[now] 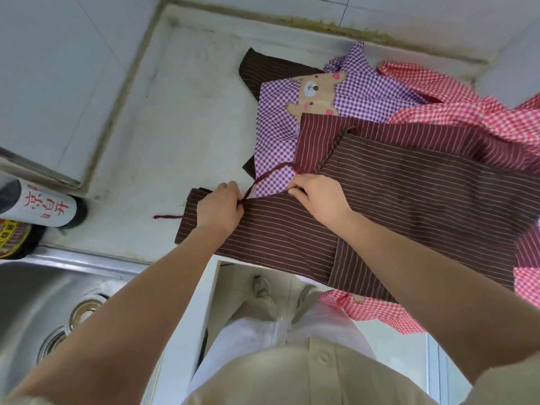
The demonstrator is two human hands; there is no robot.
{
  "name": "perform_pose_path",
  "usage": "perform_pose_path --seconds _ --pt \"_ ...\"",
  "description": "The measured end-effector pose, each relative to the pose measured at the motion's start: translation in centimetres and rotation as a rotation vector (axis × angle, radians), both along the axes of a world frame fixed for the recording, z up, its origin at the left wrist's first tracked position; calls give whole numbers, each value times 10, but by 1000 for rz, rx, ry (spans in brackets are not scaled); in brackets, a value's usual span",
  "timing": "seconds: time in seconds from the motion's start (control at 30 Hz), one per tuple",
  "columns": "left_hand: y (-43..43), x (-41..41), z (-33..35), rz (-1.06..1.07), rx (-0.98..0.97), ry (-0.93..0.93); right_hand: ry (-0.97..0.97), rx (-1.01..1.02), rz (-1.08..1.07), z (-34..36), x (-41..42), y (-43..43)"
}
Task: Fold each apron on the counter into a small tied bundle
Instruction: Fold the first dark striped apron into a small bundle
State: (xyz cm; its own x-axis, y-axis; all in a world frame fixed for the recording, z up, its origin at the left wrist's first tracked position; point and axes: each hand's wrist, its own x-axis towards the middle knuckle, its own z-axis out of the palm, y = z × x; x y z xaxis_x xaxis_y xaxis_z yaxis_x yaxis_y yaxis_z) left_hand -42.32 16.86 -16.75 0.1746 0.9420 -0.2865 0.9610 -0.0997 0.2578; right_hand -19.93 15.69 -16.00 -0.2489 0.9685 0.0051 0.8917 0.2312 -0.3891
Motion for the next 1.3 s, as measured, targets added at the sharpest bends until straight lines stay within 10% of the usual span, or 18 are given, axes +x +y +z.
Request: perform_pose_path --seconds 0.43,0.77,1.13,1.3 --pt "22 128 40 -221 156 -498 335 -19 -602 42 95 44" --pt "76 189 29 101 -238 -471 300 -525 -437 44 118 82" --pt "71 184 48 136 -585 -904 391 -486 -352 55 133 93" --pt "70 181 41 -69 -168 -682 519 -553 -365 61 136 93"
